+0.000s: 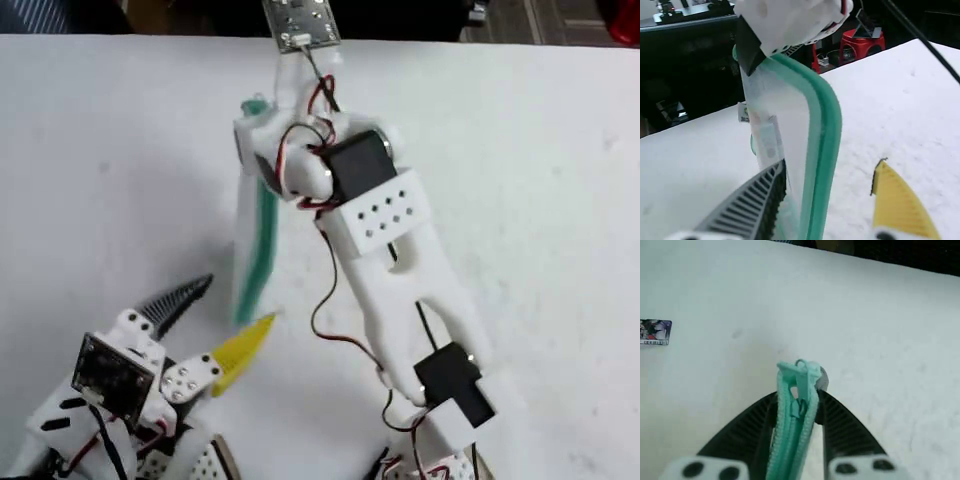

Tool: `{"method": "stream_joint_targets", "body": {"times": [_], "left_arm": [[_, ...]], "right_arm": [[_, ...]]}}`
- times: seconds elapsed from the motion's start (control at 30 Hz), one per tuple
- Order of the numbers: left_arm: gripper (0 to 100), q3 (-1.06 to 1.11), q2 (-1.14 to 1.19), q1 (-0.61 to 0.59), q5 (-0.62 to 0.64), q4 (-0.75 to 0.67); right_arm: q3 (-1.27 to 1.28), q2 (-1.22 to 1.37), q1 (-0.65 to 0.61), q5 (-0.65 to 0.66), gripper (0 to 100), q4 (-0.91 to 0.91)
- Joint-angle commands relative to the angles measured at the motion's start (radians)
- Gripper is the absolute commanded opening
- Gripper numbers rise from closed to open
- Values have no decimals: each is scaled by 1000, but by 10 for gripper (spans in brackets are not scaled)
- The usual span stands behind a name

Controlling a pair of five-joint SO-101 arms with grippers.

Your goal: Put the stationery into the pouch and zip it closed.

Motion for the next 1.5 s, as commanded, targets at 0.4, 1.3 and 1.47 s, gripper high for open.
{"method": "stream_joint_targets", "body": {"times": [0.4,1.3,1.47], "left_arm": [[310,-103,2,-25,-31,69],[312,25,4,-193,5,-114],[312,181,5,-275,129,-287]], "right_arm": [[87,97,223,12,15,-104],[176,114,406,163,15,-180],[201,88,433,224,15,-182]]}}
